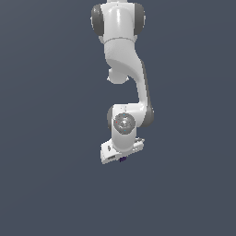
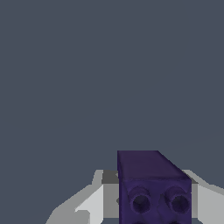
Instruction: Pick up the object and move it to a goal position.
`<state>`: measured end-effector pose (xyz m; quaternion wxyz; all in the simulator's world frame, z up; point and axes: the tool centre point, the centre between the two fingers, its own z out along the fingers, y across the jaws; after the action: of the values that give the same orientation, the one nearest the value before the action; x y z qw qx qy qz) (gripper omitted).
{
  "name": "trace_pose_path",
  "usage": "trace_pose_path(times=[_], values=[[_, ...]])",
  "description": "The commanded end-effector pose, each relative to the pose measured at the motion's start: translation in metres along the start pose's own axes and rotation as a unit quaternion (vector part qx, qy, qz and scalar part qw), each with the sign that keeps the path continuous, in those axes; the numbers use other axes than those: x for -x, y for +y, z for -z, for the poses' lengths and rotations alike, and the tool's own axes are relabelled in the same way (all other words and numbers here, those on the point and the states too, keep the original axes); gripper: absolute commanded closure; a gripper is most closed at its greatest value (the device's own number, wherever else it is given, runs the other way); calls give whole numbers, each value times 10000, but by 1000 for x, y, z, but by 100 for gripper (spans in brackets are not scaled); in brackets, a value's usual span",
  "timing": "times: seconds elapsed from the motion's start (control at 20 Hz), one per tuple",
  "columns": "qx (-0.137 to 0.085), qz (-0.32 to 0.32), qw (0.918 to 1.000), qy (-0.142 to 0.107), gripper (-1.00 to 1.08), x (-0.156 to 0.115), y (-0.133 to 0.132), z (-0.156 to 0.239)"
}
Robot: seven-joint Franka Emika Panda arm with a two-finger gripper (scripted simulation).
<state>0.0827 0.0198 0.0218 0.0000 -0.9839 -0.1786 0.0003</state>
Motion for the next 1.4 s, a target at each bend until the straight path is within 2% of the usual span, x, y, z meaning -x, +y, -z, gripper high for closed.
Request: trace_pose_path(times=[0.0, 0.7, 1.0, 1.35], values=[[1, 0, 10000, 2, 108, 0, 0, 0], [1, 0, 10000, 2, 108, 13, 8, 19], [1, 0, 10000, 2, 108, 34, 22, 51], [1, 0, 10000, 2, 108, 72, 47, 108]])
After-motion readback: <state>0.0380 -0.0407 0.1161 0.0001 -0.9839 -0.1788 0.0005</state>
